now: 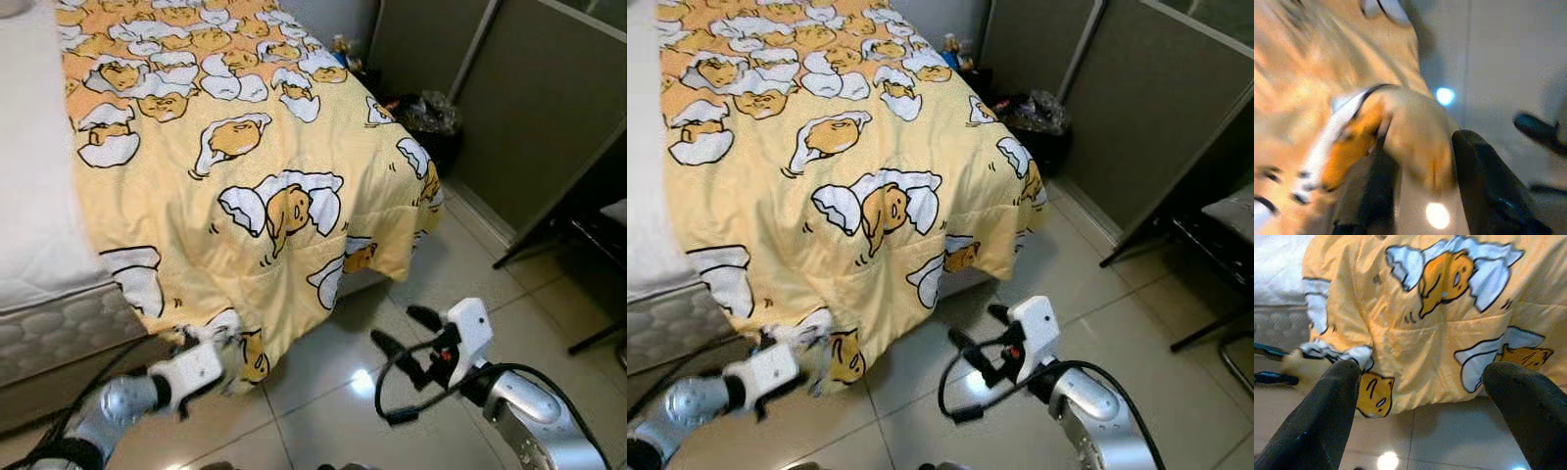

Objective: Clean up the room

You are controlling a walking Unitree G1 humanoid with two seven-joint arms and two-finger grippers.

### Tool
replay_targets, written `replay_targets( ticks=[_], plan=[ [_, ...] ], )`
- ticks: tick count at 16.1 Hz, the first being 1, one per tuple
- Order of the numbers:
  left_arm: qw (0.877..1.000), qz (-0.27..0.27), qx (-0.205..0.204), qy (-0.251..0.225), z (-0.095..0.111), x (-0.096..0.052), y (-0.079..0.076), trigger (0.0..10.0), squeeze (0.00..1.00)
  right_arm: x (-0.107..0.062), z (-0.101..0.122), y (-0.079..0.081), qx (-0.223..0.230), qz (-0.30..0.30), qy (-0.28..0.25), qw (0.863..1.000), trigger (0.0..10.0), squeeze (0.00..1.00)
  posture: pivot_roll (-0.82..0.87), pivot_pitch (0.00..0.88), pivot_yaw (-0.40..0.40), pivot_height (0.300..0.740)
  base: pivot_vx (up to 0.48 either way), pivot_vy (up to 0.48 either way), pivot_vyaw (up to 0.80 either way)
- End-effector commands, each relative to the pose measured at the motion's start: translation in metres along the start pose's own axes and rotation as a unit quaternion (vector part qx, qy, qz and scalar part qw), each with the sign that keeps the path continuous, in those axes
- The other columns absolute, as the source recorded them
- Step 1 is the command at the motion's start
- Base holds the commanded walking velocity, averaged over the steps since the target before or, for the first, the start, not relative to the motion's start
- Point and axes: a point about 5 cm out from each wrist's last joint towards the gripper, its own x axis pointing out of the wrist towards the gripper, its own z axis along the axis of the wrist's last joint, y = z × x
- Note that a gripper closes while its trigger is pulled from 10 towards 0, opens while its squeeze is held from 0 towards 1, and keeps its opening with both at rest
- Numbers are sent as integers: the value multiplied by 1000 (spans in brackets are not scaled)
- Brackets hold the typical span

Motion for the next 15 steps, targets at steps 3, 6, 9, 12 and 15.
replay_targets(
  ticks=[3,6,9,12,15],
  plan=[
    [997,49,7,-62,20,-9,32,10000,1000,-9,-2,-11,-4,-50,-4,999,10000,114,-146,68,-75,740,0,0,0],
    [989,117,-12,-92,38,-22,73,10000,1000,-6,-6,-12,-2,-65,-7,998,10000,114,-131,72,-68,740,0,0,0],
    [952,219,-162,-141,50,-12,85,10000,933,-1,0,-19,-10,-105,-30,994,10000,110,-131,62,-54,740,0,0,0],
    [884,320,-280,-193,64,2,75,10000,0,-1,11,-30,-32,-172,-66,982,10000,102,-141,45,-48,740,0,0,0],
    [832,392,-338,-201,83,12,59,10000,0,2,23,-38,-51,-209,-93,972,10000,94,-147,13,-39,740,0,0,0]
  ],
)
